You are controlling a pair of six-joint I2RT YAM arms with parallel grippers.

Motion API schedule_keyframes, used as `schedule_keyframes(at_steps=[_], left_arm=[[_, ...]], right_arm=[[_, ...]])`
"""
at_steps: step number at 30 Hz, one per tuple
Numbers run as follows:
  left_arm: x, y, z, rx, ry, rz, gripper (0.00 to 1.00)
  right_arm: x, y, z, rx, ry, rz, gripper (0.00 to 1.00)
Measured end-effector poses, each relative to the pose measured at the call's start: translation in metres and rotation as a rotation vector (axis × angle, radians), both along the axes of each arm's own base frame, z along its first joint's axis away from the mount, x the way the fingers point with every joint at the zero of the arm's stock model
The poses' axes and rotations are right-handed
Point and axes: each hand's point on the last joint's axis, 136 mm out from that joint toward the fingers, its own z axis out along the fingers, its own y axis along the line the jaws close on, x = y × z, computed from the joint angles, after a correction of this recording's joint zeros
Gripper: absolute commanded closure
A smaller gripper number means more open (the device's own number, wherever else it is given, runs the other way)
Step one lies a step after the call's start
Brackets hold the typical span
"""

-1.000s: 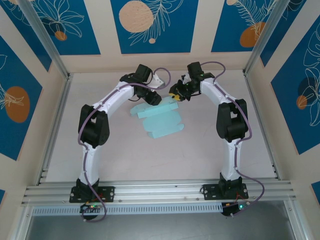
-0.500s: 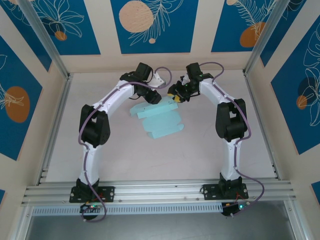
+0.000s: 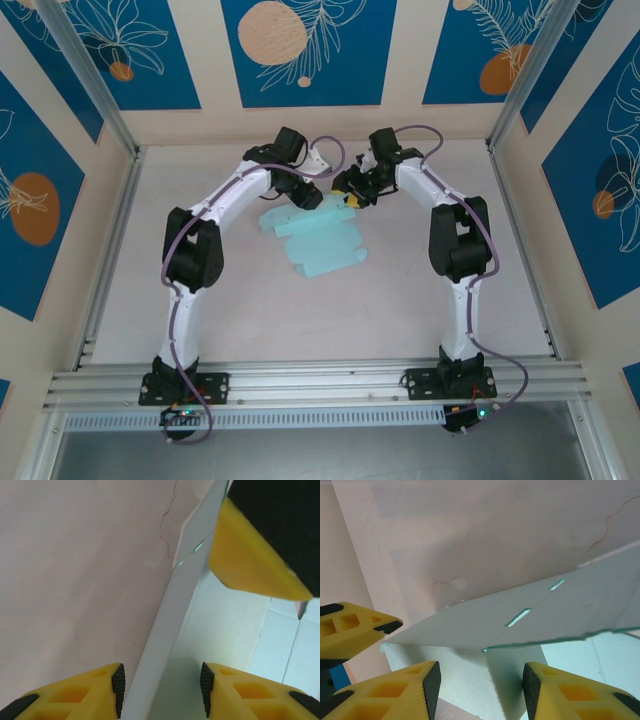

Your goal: Fold the paper box

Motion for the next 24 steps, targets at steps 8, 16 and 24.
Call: schedule_keyframes(at_steps=[8,16,24], left_arm=[[0.001,0.000,0.002,0.003,-0.006,0.003,0.54],[-0.004,-0.007,0.005,-0.034,0.005,-0.047,0.45],[-0.020,-0.017,0.007,-0.085,0.044,-0.143,0.40]], right_arm=[[-0.001,0.001,-0.001,-0.004,-0.008,0.015,0.62],[-0.003,0.001,-0.002,-0.007,-0.004,0.019,0.73],[-0.002,0.002,-0.001,-0.006,-0.008,0.019,0.73]])
